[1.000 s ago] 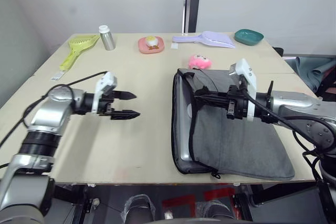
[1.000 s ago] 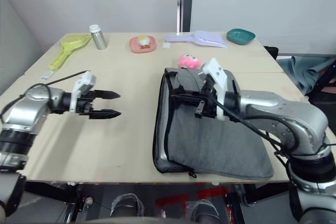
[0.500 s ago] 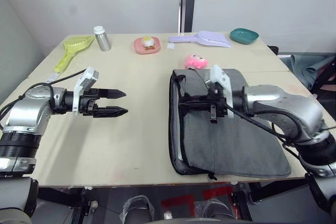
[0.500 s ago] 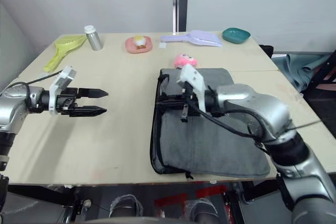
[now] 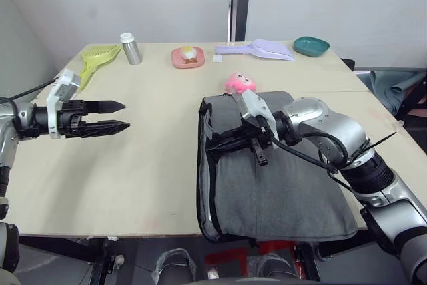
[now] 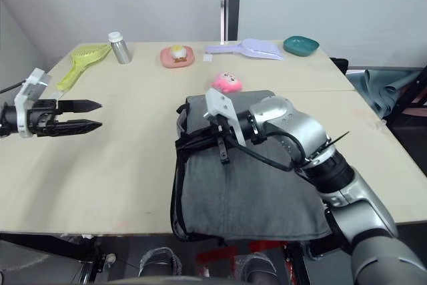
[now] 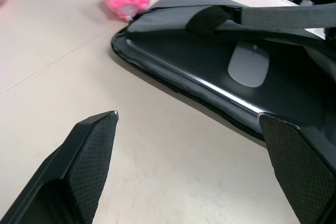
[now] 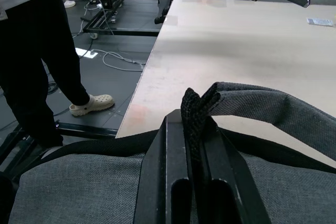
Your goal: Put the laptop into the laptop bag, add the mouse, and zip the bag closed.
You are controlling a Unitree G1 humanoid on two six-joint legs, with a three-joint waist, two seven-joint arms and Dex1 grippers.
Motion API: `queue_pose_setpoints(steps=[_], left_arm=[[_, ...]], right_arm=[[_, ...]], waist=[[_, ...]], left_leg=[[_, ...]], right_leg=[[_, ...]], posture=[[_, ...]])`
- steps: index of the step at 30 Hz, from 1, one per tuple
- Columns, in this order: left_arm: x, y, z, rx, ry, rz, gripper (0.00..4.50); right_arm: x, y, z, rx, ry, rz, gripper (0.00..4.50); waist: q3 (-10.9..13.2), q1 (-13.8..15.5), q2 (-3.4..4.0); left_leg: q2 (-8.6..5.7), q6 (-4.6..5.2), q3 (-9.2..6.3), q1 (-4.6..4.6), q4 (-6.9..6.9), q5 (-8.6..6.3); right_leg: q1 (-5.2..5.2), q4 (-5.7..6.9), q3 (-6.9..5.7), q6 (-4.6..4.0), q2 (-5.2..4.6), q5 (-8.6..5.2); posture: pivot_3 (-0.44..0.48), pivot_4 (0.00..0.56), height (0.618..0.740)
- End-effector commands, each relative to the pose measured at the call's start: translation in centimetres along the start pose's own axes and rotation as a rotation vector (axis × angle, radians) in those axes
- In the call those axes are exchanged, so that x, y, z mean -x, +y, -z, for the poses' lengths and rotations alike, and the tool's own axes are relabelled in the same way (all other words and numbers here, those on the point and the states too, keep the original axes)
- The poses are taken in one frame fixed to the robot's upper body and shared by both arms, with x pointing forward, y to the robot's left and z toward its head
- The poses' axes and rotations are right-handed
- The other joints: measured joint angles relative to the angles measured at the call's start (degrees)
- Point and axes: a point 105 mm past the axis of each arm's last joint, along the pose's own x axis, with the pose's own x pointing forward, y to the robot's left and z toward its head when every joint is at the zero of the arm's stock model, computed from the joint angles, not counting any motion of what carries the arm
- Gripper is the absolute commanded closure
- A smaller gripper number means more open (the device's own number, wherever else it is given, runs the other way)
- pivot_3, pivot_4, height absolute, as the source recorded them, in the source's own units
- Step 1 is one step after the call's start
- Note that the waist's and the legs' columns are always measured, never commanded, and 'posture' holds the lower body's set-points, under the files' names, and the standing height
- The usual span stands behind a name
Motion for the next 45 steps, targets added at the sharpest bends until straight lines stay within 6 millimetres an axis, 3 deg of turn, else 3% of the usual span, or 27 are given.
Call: queue_pose_setpoints(steps=[1, 5, 10, 14, 18, 21, 24, 27, 30, 34, 40, 45], left_arm=[[0.2, 0.1, -0.8, -0.035, -0.016, 0.004, 0.02], [-0.4, -0.1, -0.1, -0.028, 0.000, 0.035, 0.02], [-1.6, 0.1, -0.1, -0.023, -0.002, 0.080, 0.00], [-3.2, 0.6, -0.6, -0.007, -0.026, 0.113, 0.00], [-5.1, 1.5, -0.7, 0.050, -0.051, 0.136, 0.00], [-7.1, 2.6, -0.5, 0.106, -0.057, 0.120, 0.00], [-8.2, 3.3, -0.8, 0.150, -0.072, 0.099, 0.00], [-13.0, 4.1, -0.4, 0.298, -0.084, 0.061, 0.00], [-16.3, 4.5, 0.1, 0.362, -0.085, -0.011, 0.00], [-19.8, 4.4, -1.0, 0.477, -0.175, -0.066, 0.00], [-23.2, 3.8, -2.2, 0.587, -0.262, -0.110, 0.00], [-26.0, 2.5, -0.3, 0.633, -0.186, -0.142, 0.00]], right_arm=[[0.0, 0.0, -1.4, 0.092, -0.006, -0.024, 4.50], [0.8, 1.1, -0.9, 0.071, 0.028, -0.061, 4.50], [3.0, 3.2, -0.5, -0.025, 0.095, -0.086, 2.94], [5.4, 2.9, -0.1, -0.099, 0.139, 0.058, 1.58], [9.2, 3.3, -0.8, -0.137, 0.132, 0.259, 0.10], [12.1, 3.8, -1.7, -0.146, 0.110, 0.457, 0.04], [13.3, 4.4, -1.8, -0.161, 0.103, 0.563, 0.04], [14.5, 6.3, -2.3, -0.149, 0.031, 0.727, 0.04], [14.1, 7.5, -2.8, -0.123, -0.016, 0.785, 0.04], [13.7, 9.1, -1.3, -0.178, 0.043, 0.846, 0.04], [13.9, 10.1, -1.0, -0.204, 0.030, 0.924, 0.04], [13.6, 10.2, -1.5, -0.192, 0.026, 0.952, 0.04]], waist=[[0.0, 0.1, -0.01], [0.0, 0.1, -0.01], [0.0, 0.9, -0.06], [0.0, 1.1, -0.09], [0.0, 1.5, -0.10], [0.0, 2.0, -0.11], [0.0, 2.2, -0.14], [-0.1, 3.4, -0.20], [-0.1, 4.0, -0.17], [0.1, 3.4, -0.39], [0.1, 3.3, -0.42], [0.1, 3.4, -0.42]], left_leg=[[0.00, 0.00, -0.01, 0.00, 0.04, -0.01], [0.00, 0.00, -0.03, 0.02, 0.15, 0.00], [0.00, 0.00, -0.06, 0.00, 0.16, 0.00], [-0.01, 0.01, -0.06, 0.02, 0.26, 0.01], [-0.02, 0.00, -0.06, 0.04, 0.39, 0.00], [-0.03, 0.01, -0.03, 0.05, 0.41, 0.00], [-0.03, 0.02, -0.02, 0.04, 0.43, 0.01], [-0.01, 0.05, -0.10, 0.01, 0.43, -0.01], [-0.19, 0.51, -0.01, 0.01, 0.56, -0.21], [-0.19, 0.62, -0.08, -0.07, 0.75, -0.28], [-0.21, 0.59, -0.11, 0.02, 0.73, -0.30], [-0.21, 0.59, -0.16, 0.04, 0.71, -0.30]], right_leg=[[0.00, 0.05, 0.01, -0.01, -0.01, 0.00], [0.01, 0.17, 0.03, -0.01, -0.02, -0.01], [0.04, 0.15, 0.02, -0.02, -0.02, -0.01], [0.05, 0.24, 0.06, -0.02, -0.02, 0.00], [0.05, 0.39, 0.10, -0.02, -0.04, -0.01], [0.05, 0.40, 0.15, -0.02, -0.04, 0.00], [0.05, 0.40, 0.17, -0.02, -0.04, 0.00], [0.05, 0.39, 0.10, -0.02, -0.02, 0.00], [0.11, 0.38, 0.18, 0.00, -0.23, 0.01], [0.19, 0.33, 0.15, 0.06, -0.24, 0.05], [0.36, 0.23, 0.14, 0.14, -0.27, 0.05], [0.46, -0.03, 0.10, 0.28, -0.27, 0.13]], posture=[[0.000, 0.150, 0.740], [0.000, 0.150, 0.740], [0.000, 0.150, 0.740], [0.000, 0.150, 0.740], [0.000, 0.150, 0.740], [0.000, 0.150, 0.740], [0.000, 0.150, 0.740], [0.000, 0.150, 0.740], [0.000, 0.150, 0.740], [0.000, 0.150, 0.740], [0.000, 0.150, 0.740], [0.000, 0.150, 0.740]])
